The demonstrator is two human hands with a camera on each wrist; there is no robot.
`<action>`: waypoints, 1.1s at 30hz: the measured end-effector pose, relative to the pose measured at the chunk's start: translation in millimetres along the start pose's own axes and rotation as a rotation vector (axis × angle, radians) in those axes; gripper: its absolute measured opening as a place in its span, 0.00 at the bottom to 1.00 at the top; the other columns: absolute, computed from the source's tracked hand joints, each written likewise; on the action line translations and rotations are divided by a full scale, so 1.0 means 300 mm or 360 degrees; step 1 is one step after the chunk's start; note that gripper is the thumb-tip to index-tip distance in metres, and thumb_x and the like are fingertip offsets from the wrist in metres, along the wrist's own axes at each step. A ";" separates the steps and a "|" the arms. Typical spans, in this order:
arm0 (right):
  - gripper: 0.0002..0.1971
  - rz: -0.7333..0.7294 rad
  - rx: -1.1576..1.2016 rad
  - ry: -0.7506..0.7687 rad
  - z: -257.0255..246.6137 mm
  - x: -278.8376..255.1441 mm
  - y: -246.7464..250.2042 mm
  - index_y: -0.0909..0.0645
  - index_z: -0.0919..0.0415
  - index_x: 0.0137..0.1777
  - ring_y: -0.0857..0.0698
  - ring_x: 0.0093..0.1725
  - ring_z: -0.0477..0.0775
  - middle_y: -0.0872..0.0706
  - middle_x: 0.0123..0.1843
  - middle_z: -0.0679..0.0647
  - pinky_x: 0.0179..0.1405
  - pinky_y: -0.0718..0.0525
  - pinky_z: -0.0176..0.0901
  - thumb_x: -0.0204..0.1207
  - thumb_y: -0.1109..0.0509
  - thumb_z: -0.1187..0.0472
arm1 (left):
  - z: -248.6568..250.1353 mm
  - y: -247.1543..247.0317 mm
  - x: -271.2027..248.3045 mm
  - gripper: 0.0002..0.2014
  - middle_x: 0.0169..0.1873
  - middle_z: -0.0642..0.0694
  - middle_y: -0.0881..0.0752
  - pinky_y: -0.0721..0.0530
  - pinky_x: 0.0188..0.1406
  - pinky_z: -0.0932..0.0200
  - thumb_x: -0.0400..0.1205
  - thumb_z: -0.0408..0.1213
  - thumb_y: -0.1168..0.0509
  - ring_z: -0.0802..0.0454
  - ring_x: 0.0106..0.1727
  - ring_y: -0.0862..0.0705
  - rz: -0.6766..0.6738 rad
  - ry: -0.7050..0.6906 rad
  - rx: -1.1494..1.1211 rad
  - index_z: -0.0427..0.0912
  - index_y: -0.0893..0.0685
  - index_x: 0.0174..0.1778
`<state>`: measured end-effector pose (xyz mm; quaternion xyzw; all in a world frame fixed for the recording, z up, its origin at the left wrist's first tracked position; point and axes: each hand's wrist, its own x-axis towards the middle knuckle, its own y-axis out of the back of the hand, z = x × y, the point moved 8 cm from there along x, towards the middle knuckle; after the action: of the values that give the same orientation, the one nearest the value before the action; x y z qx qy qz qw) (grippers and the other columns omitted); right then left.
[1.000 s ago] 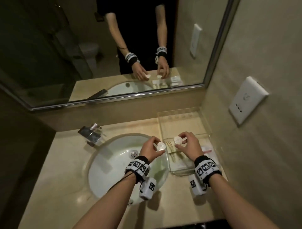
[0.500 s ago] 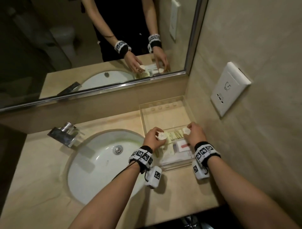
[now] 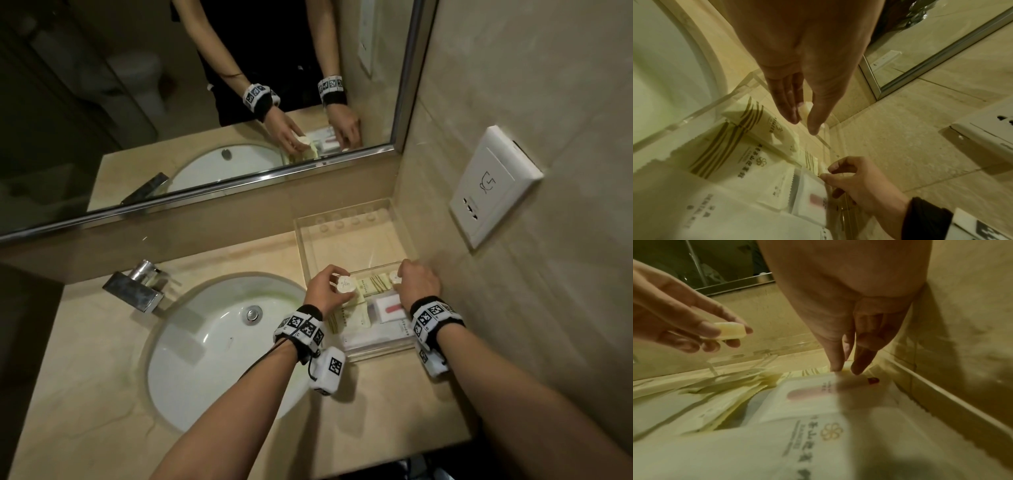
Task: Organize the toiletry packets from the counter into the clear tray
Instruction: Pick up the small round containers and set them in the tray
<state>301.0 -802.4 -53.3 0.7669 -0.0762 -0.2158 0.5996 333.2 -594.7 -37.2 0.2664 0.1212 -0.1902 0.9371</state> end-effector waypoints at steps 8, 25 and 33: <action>0.09 0.0053 0.0240 -0.0069 0.043 -0.011 -0.010 0.15 0.58 0.54 0.14 0.47 0.56 0.12 0.54 0.55 0.48 0.12 0.48 0.76 0.28 0.69 | 0.049 -0.035 0.019 0.22 0.44 0.47 0.16 0.18 0.37 0.60 0.64 0.37 0.17 0.51 0.40 0.19 0.0029 -0.0016 0.0087 0.41 0.19 0.50; 0.19 0.0123 0.0184 -0.0019 0.030 -0.008 -0.026 0.21 0.57 0.61 0.15 0.52 0.56 0.17 0.60 0.53 0.54 0.14 0.52 0.72 0.23 0.64 | 0.140 -0.270 0.078 0.11 0.51 0.44 0.27 0.19 0.36 0.53 0.76 0.29 0.30 0.46 0.35 0.22 0.0014 -0.0328 0.0751 0.38 0.23 0.50; 0.21 0.0079 0.0118 -0.0011 0.028 -0.005 -0.036 0.21 0.58 0.66 0.15 0.56 0.59 0.19 0.65 0.56 0.58 0.14 0.53 0.74 0.24 0.58 | 0.123 -0.274 0.101 0.09 0.50 0.43 0.24 0.14 0.44 0.52 0.79 0.27 0.35 0.46 0.40 0.18 -0.0007 -0.0368 0.0834 0.38 0.17 0.54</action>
<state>294.7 -806.4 -64.7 0.7857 -0.1051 -0.2004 0.5758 330.6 -688.3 -54.0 0.4757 -0.0392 -0.2462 0.8436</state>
